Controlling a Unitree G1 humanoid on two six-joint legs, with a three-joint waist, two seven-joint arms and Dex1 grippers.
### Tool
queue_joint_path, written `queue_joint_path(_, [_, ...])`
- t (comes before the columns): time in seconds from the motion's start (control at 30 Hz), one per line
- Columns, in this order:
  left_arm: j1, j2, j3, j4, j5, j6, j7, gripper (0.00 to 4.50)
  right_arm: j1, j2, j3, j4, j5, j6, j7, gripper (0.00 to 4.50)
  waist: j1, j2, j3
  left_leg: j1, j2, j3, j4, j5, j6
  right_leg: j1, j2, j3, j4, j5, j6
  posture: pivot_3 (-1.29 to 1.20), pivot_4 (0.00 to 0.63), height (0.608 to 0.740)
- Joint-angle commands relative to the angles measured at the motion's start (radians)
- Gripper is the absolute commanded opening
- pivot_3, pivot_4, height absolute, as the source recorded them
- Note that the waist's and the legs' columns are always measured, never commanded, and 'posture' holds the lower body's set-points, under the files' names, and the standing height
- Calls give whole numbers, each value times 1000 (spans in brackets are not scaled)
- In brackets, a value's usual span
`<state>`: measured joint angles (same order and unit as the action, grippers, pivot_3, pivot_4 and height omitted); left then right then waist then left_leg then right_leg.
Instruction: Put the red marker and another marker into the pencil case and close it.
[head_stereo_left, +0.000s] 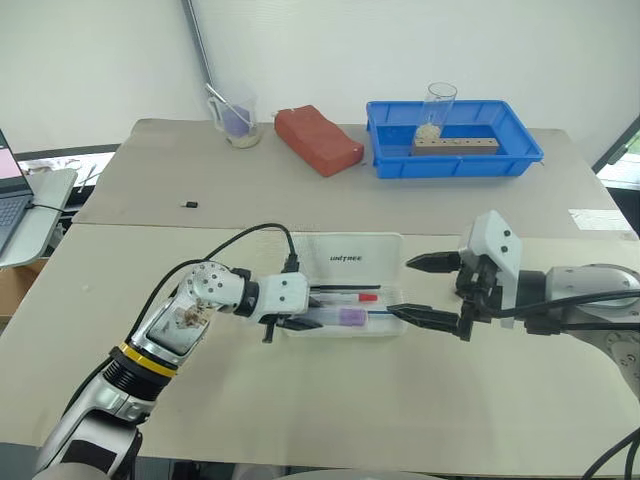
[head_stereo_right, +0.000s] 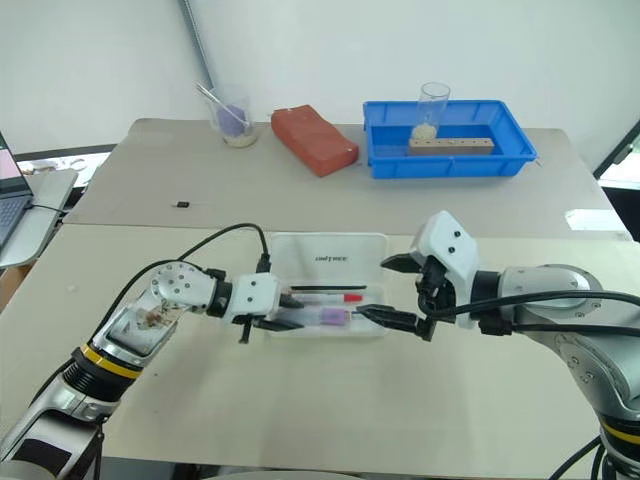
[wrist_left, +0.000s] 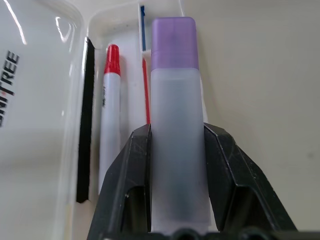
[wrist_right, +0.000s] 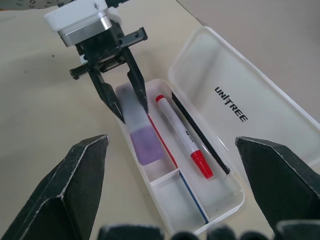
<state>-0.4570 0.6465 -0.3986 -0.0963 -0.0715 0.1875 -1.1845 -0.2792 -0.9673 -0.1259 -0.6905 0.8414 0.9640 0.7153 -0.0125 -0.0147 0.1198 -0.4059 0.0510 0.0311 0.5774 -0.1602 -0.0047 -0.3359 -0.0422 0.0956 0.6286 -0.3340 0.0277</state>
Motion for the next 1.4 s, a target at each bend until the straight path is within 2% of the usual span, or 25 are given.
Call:
queue_joint_path(0.03, [1, -3, 9, -38, 5, 16, 13, 944, -9, 3, -25, -21, 14, -4, -10, 4500, 0, 0, 0, 0, 0, 0, 0, 0, 0, 0, 0, 0, 0, 0, 0, 0, 150, 740])
queue_joint_path(0.37, [23, -13, 9, -55, 13, 40, 37, 944, -8, 2, -20, -11, 11, -12, 0, 4500, 0, 0, 0, 0, 0, 0, 0, 0, 0, 0, 0, 0, 0, 0, 0, 0, 150, 740])
queue_joint_path(0.43, [26, -14, 11, -60, 10, 46, 37, 1976, -9, 1, -20, -6, 9, -14, 4, 4500, 0, 0, 0, 0, 0, 0, 0, 0, 0, 0, 0, 0, 0, 0, 0, 0, 150, 740])
queue_joint_path(0.47, [26, -14, 12, -62, 7, 49, 37, 2238, -9, 0, -19, -3, 7, -16, 6, 4500, 0, 0, 0, 0, 0, 0, 1, 0, 0, 0, 0, 0, 0, 0, 0, 0, 150, 740])
queue_joint_path(0.57, [19, -20, 20, -69, -3, 62, 42, 3628, -4, -1, -20, 2, 2, -20, 12, 4500, 0, 0, 0, 0, 0, 0, 1, 0, 0, 0, 0, 0, 0, 0, 0, 0, 150, 740])
queue_joint_path(0.6, [16, -20, 24, -73, -8, 67, 41, 4215, -3, -2, -20, 3, 1, -21, 14, 4500, 0, 0, 0, 0, 0, 0, 1, 0, 0, 0, 0, 0, 1, 0, 0, 0, 150, 740])
queue_joint_path(0.63, [12, -20, 31, -81, -15, 75, 40, 4454, -2, -2, -20, 4, 0, -22, 15, 4500, 0, 0, 0, 0, 0, -1, 1, 0, 0, 0, 0, 0, 1, 0, 0, 0, 150, 740])
queue_joint_path(0.83, [10, 7, 100, -164, -96, 130, 17, 4454, 12, 2, -28, 27, -17, -27, 19, 4500, 0, 0, 0, 0, 0, -1, 1, 0, 0, 1, 0, 0, 1, 0, 1, 0, 150, 740])
queue_joint_path(0.97, [-2, 44, 181, -180, -151, 121, 7, 4454, 89, 5, -80, 54, -48, -39, 1, 4500, 1, 0, 0, 0, 0, -1, 1, 0, 0, 1, 0, 0, 1, 0, 1, 0, 150, 740])
queue_joint_path(1.1, [-77, 19, 313, -226, -360, 282, 22, 4454, 197, 70, -143, 87, -136, -63, -116, 4500, 5, 0, 0, -1, 0, -2, 4, 0, 0, 1, 0, -2, 1, -2, 4, 0, 150, 740])
queue_joint_path(1.17, [-106, 9, 341, -249, -422, 339, 37, 4454, 221, 93, -144, 91, -175, -53, -171, 4500, 3, 0, 0, -1, 0, -2, 5, 0, 0, 2, 0, -2, 1, -3, 6, 0, 150, 740])
queue_joint_path(1.4, [-147, -5, 312, -301, -447, 369, 75, 4454, 190, 224, -89, 151, -346, 22, -445, 4500, -5, 1, 0, 0, -1, -2, 5, 0, 0, 2, 1, 0, 2, -3, 6, 0, 150, 740])
